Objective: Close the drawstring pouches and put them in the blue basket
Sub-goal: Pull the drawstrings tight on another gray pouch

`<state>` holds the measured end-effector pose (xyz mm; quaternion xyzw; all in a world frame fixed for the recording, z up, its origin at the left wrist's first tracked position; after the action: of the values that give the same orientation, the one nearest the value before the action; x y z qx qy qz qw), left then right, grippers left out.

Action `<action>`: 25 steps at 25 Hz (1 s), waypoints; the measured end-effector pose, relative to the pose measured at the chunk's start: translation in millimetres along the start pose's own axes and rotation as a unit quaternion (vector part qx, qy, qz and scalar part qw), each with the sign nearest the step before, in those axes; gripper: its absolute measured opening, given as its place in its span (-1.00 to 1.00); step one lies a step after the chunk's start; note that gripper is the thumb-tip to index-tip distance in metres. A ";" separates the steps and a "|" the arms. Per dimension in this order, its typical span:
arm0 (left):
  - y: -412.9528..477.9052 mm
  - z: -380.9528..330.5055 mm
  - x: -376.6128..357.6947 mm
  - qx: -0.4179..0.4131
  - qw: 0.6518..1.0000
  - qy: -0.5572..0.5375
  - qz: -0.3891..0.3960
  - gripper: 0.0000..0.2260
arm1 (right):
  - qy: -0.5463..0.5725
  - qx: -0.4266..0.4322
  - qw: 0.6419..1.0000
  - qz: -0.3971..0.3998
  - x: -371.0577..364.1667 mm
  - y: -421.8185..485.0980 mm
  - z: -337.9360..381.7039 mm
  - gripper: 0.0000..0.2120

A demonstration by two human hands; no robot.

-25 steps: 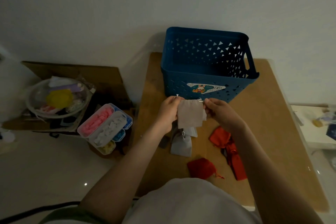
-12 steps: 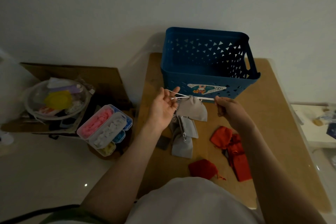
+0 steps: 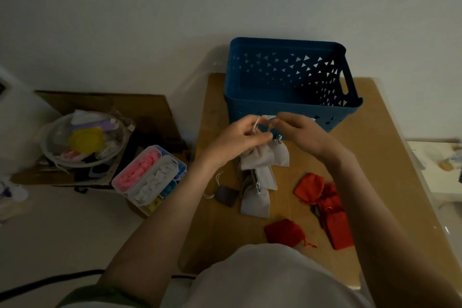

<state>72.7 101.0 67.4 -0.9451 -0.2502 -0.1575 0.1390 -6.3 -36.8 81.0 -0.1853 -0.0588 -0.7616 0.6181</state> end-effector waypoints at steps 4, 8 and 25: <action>-2.6 -5.5 -13.5 0.014 0.998 0.051 0.045 -0.82 | 0.013 0.075 0.997 0.023 -7.5 4.5 14.1 -0.89; -3.1 -1.5 -16.2 0.020 0.999 0.036 0.035 -0.67 | 0.113 0.074 0.991 0.016 -11.2 3.7 8.7 -0.90; -2.8 14.0 -9.2 0.185 0.965 -0.153 -0.104 -0.68 | 0.136 0.022 0.988 -0.075 -20.5 0.1 -23.6 -0.84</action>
<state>66.9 104.2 51.7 -0.8848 -0.3900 0.0246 0.2539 -7.7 -25.5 51.9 -0.0615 -0.0052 -0.8227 0.5651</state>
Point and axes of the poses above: each hand's wrist, its own y-axis towards the middle knuckle, its own x-axis out of the back of the hand, z = x × y, the point moved 3 cm from there along y, towards the middle knuckle, and after that the axes turned 12 degrees about y, right-handed, at the moved point
